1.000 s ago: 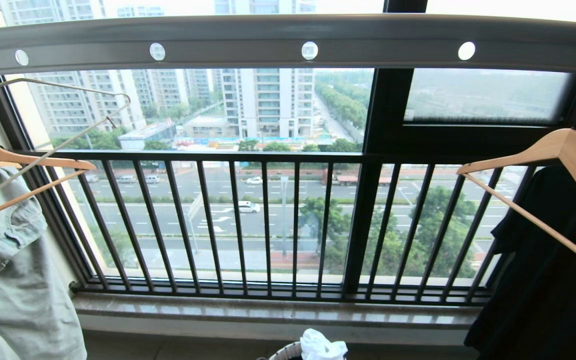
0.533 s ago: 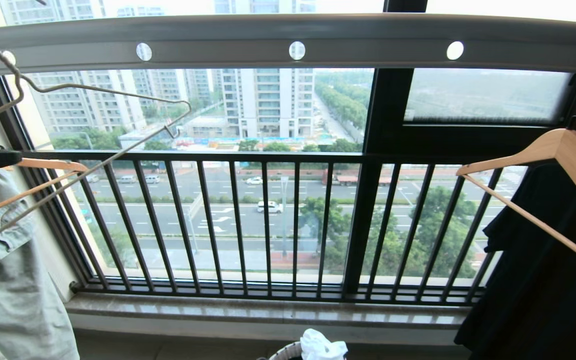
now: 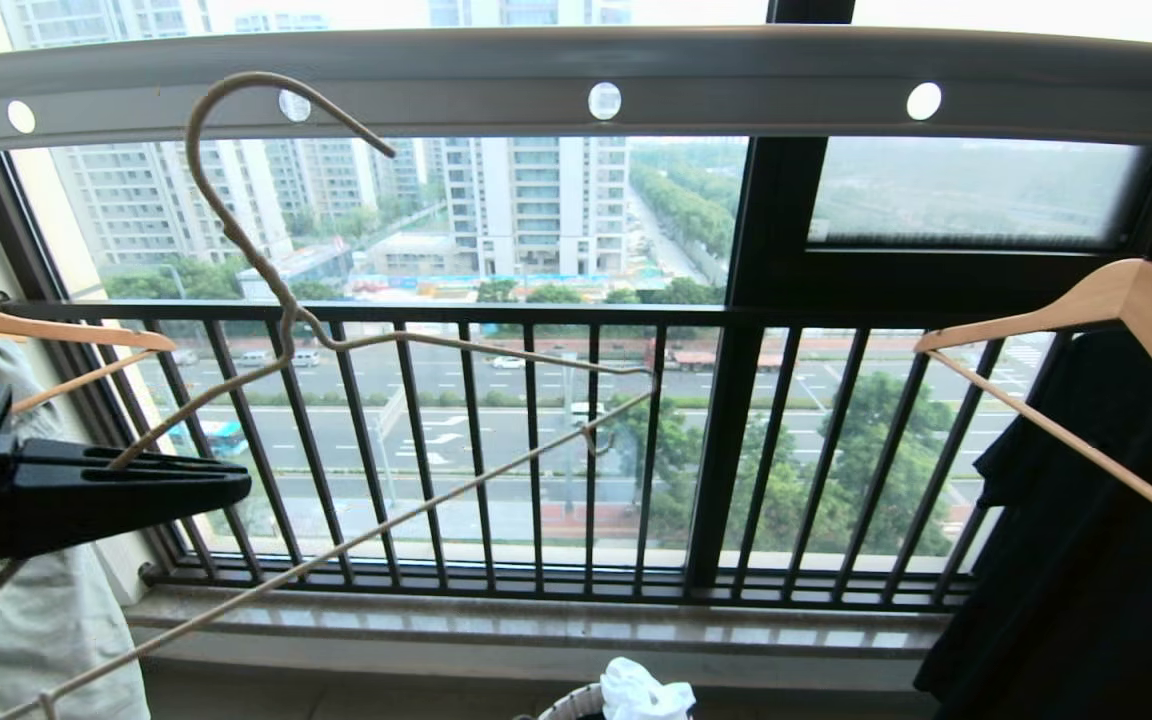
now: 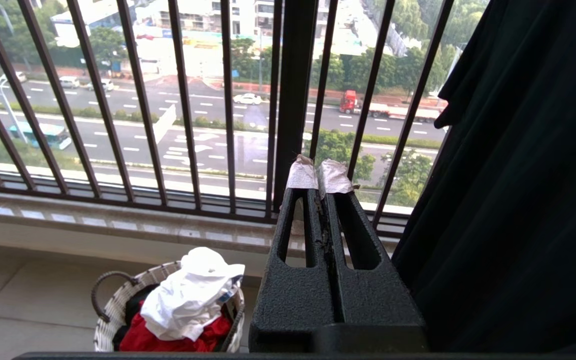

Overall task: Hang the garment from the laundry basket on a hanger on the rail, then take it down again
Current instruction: Pick up the clothes rack on the clothesline

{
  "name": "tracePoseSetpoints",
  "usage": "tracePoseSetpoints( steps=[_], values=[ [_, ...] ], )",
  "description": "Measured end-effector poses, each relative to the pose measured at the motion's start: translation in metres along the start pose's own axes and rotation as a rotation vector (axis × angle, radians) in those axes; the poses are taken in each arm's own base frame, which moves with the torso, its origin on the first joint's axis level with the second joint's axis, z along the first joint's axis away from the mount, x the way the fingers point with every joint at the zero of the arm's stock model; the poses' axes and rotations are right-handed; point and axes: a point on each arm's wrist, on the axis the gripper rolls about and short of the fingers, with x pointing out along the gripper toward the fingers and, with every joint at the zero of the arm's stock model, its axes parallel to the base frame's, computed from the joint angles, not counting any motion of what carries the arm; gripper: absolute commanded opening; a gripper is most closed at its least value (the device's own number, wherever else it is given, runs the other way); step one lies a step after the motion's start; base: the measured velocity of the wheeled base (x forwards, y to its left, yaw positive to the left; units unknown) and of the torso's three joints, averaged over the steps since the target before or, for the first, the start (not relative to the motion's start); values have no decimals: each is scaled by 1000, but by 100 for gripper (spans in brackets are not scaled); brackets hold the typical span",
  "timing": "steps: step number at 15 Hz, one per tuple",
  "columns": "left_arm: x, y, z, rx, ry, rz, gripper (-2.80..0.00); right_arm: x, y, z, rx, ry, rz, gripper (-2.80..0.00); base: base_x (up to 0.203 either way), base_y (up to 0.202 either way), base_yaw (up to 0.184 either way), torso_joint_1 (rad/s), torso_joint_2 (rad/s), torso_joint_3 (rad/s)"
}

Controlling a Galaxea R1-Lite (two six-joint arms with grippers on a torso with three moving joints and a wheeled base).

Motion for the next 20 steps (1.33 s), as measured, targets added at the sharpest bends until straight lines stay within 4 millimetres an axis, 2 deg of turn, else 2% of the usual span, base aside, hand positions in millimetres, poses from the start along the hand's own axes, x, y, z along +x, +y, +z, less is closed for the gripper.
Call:
tracePoseSetpoints(
  steps=[5,12,20],
  values=[
    [22,-3,-18,-35,56,-270,-280,0,0,0,0,0,0,-280,0,0,0,0,0,0],
    [48,9,-32,-49,142,-310,-280,0,0,0,0,0,0,-280,0,0,0,0,0,0],
    [51,18,-31,-53,123,-270,-280,0,0,0,0,0,0,-280,0,0,0,0,0,0]
  ],
)
